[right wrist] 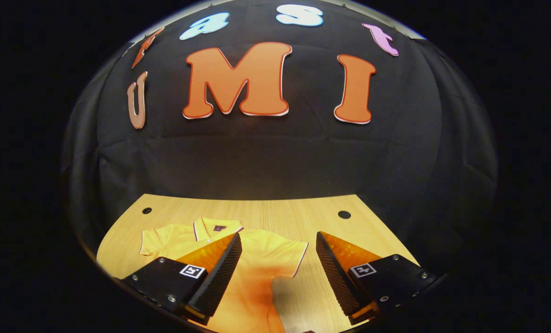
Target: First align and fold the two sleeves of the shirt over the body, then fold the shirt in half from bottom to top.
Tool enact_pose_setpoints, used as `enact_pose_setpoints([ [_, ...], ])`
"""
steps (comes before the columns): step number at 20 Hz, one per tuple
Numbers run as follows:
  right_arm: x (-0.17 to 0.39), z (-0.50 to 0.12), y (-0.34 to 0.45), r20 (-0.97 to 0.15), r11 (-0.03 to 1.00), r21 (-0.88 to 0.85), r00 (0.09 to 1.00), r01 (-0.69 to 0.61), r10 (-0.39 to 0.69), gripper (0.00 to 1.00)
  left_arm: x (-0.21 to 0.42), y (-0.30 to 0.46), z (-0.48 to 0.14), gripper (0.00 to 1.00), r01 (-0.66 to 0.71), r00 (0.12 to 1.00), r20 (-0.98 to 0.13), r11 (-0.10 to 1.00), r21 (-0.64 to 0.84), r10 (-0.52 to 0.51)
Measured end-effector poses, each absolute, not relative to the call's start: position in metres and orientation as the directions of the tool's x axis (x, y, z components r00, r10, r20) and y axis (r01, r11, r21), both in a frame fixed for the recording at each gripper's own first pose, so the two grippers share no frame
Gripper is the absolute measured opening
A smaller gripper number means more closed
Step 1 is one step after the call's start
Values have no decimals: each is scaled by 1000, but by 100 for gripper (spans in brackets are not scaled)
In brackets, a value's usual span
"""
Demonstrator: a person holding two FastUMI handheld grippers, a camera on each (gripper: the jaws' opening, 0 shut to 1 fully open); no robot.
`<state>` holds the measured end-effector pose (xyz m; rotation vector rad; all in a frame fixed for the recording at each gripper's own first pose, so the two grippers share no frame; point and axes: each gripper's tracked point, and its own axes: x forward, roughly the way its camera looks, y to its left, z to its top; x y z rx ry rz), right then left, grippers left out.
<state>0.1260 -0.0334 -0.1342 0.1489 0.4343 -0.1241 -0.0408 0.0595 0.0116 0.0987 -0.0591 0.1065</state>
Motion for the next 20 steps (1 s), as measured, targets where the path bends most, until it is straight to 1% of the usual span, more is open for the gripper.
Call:
enact_pose_setpoints([
  [3, 142, -167, -42, -520, 981, 121, 852, 154, -69, 98, -37, 61, 2, 99, -148, 989, 37, 984, 99, 145],
  [8, 163, -224, -41, -682, 975, 172, 732, 139, 16, 97, -31, 59, -7, 99, -197, 980, -6, 973, 120, 199],
  [14, 197, -280, -56, -803, 974, 178, 593, 144, 59, 95, -25, 48, -29, 99, -223, 968, -85, 963, 151, 238],
  [17, 204, -310, -65, -859, 972, 175, 506, 154, 75, 93, -25, 48, -36, 99, -242, 958, -119, 956, 164, 262],
  [20, 209, -339, -64, -907, 961, 215, 401, 176, 129, 91, -23, 49, -43, 100, -265, 944, -150, 947, 182, 293],
])
